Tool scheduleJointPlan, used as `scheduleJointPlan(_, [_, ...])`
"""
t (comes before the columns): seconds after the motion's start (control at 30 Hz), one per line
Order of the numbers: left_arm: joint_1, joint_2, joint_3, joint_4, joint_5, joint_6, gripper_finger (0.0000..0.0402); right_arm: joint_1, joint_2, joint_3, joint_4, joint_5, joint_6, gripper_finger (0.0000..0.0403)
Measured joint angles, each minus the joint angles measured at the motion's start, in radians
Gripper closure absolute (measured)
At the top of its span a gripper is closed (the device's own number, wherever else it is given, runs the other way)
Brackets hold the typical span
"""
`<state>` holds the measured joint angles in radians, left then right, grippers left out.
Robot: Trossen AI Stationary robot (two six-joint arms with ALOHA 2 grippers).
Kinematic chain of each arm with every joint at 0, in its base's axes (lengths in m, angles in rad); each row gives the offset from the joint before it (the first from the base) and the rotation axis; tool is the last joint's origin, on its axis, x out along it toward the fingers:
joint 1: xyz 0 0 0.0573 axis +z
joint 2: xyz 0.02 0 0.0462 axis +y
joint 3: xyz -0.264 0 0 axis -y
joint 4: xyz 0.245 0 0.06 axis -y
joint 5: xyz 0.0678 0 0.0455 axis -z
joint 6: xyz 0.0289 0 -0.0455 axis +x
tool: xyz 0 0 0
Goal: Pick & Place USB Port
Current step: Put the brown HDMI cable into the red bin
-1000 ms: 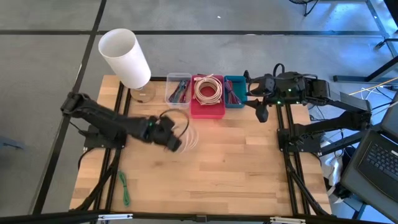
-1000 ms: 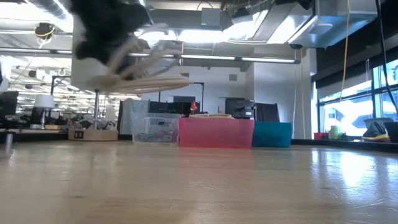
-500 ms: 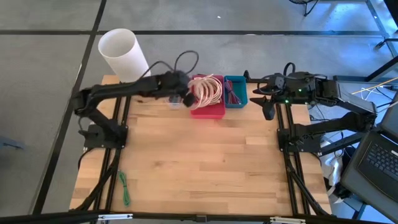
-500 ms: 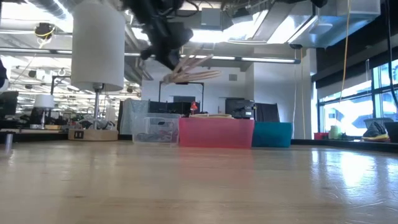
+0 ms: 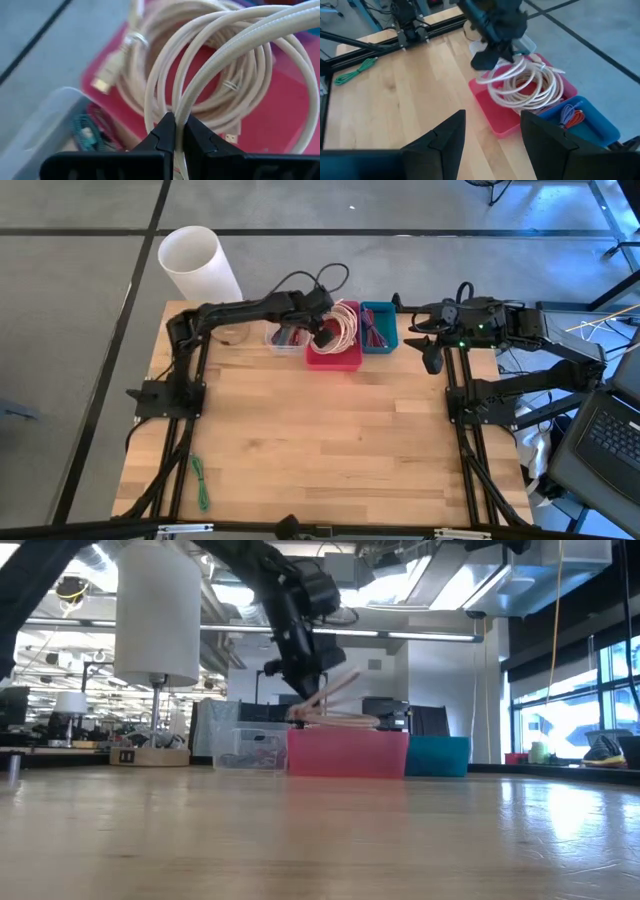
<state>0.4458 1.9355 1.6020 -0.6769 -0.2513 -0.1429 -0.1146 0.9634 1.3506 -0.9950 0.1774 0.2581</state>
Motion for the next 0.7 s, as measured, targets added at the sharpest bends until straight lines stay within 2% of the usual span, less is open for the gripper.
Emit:
scheduleJointPlan(0.4, [-0.034, 0.116, 0.002, 0.059, 0.011, 0.061, 0.0391, 0.0, 0.0, 0.0, 0.001, 0.025, -0.004, 0.021])
scheduleJointPlan(0.7, [-0.041, 0.145, 0.003, 0.068, -0.003, 0.097, 0.0391, 0.0, 0.0, 0.0, 0.003, 0.025, -0.003, 0.021])
